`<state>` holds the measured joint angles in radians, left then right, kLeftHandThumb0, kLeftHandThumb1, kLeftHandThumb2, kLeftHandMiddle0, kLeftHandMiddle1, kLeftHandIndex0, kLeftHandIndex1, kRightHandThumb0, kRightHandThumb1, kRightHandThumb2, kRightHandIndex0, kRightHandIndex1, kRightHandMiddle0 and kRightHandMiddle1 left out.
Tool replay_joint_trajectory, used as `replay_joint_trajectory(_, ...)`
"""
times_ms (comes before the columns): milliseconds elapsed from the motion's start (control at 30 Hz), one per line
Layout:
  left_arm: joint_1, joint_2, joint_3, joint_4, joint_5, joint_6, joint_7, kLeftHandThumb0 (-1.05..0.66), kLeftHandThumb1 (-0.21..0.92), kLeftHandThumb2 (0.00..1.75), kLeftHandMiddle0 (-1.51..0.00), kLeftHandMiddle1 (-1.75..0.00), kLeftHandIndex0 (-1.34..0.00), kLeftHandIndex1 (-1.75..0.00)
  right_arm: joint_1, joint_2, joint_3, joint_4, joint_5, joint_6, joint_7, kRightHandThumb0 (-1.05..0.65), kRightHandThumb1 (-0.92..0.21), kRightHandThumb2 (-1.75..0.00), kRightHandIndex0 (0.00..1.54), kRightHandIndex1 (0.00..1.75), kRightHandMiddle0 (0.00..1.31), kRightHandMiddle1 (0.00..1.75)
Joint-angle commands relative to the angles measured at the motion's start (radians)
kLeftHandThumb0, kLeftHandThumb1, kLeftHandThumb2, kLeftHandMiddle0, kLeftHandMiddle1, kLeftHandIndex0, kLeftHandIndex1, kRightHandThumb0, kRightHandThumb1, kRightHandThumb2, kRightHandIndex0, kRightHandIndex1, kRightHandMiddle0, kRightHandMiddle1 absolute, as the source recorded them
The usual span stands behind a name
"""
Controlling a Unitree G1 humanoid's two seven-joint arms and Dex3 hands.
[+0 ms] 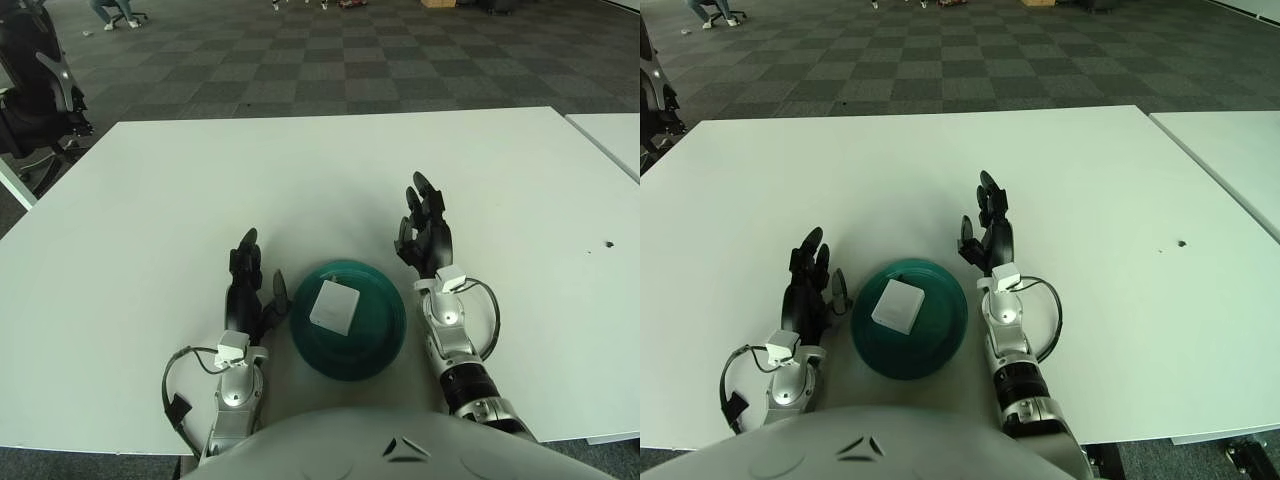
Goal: Put the charger into the plate.
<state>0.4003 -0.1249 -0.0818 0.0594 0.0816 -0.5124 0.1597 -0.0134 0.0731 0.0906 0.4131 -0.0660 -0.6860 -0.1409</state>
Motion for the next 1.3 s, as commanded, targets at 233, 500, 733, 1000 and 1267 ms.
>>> replay_joint_trajectory(233,-0.001,-0.009,0.009,0.070,0.000,0.010,0.010,-0.79,0.92,1.01,-0.23,-0.01,0.00,-0.52,0.219,-0.077,0.027,-0.045,-0.103,0.231,0.019,-0.81,-0.92,-0.76,0.20,0.01,0.00,0.52)
replay_joint_trajectory(500,-0.004,-0.003,0.013,0.082,-0.004,-0.006,0.008,-0.77,0.92,1.01,-0.26,-0.02,0.00,-0.56,0.229,-0.092,0.043,-0.101,-0.172,0.310,-0.015,-0.83,-0.92,-0.82,0.24,0.01,0.00,0.65)
replay_joint_trajectory(733,0.000,0.001,0.015,0.076,-0.011,-0.003,0.006,-0.76,0.92,1.00,-0.26,-0.01,0.00,-0.58,0.212,-0.117,0.038,-0.105,-0.155,0.343,0.021,-0.85,-0.92,-0.86,0.28,0.02,0.00,0.76)
replay_joint_trajectory(1000,0.002,0.007,0.015,0.072,-0.026,0.000,-0.004,-0.76,0.92,1.00,-0.26,-0.01,0.00,-0.59,0.209,-0.125,0.031,-0.101,-0.107,0.352,0.084,-0.90,-0.92,-0.88,0.30,0.02,0.01,0.80)
replay_joint_trajectory(1267,0.003,0.009,0.014,0.068,-0.041,0.005,-0.013,-0.74,0.92,1.00,-0.27,-0.01,0.00,-0.61,0.205,-0.124,0.020,-0.093,-0.084,0.357,0.107,-0.91,-0.92,-0.89,0.31,0.02,0.02,0.81)
